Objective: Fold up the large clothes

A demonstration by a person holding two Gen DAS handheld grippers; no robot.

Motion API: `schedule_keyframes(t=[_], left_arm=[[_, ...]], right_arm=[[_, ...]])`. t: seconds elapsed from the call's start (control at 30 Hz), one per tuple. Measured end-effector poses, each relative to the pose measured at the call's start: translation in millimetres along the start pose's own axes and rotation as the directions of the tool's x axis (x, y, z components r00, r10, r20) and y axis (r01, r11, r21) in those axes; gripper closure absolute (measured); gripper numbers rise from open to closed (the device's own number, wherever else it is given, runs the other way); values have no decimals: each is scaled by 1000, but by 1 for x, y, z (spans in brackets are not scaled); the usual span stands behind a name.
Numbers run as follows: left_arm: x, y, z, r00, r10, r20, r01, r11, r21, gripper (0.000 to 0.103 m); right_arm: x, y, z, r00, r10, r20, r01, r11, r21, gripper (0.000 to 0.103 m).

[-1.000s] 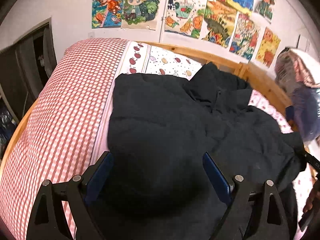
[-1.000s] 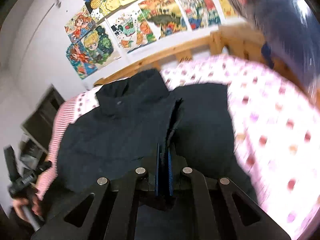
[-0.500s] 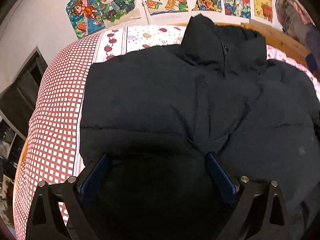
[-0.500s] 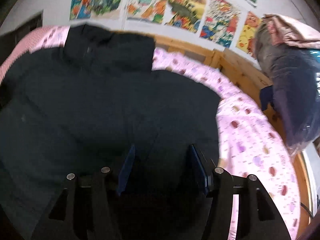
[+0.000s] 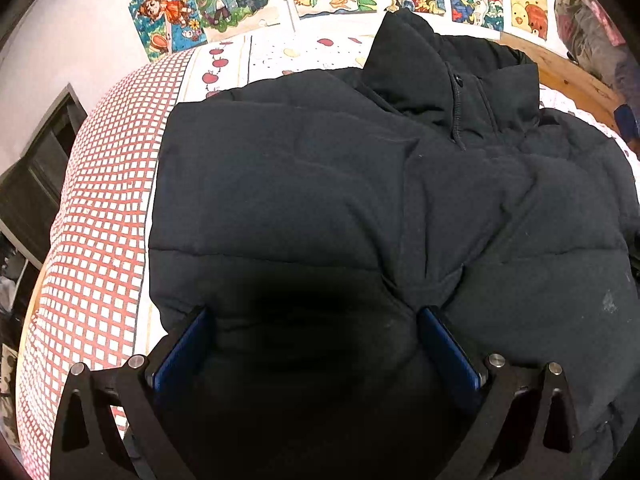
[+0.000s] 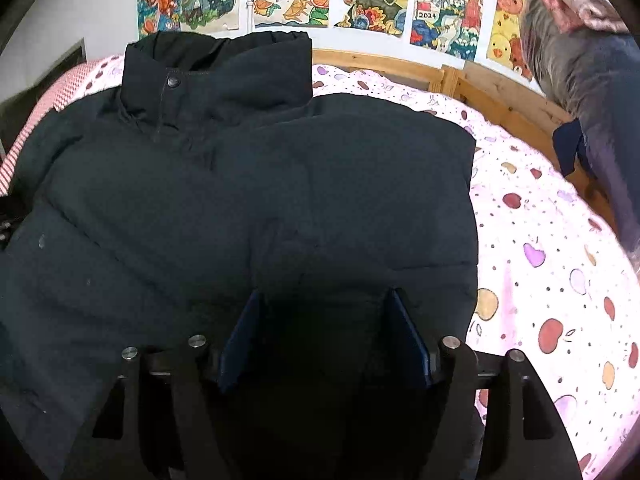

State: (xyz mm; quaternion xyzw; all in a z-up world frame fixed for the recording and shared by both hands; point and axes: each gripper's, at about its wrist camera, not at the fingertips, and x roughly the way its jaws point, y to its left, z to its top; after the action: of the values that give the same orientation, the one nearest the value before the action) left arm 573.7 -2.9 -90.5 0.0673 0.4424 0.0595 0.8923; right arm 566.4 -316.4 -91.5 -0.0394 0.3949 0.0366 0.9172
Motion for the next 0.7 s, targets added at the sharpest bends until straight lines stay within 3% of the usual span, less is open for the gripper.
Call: schedule_keyframes(t=[0.27,0.37,0.4,0.47,0.57,0.7], left_arm=[[6,6,0,998,-41,-44,40,999,-27,0],[5,14,13,978,-124,-168,124,992,-10,0],[-1,20,23,973,-154,-171,156,988,-5,0],[-17,32,39,976,-198,-94,196,980,-31,0],[-30,46,73,962,-271,21,272,959,-81,0],[-20,52,123,939,-312,144,330,936,-126,0]], right_arm=[[7,-14,3,990,128,-58,-124,990,65,27],[5,-14,7,982,154,-106,-148,987,62,26],[3,-15,10,978,164,-131,-158,986,57,26],[-6,-18,17,973,187,-133,-180,982,64,26],[-22,-32,38,971,236,-50,-229,967,114,22],[-15,-37,89,968,249,19,-247,950,192,22]])
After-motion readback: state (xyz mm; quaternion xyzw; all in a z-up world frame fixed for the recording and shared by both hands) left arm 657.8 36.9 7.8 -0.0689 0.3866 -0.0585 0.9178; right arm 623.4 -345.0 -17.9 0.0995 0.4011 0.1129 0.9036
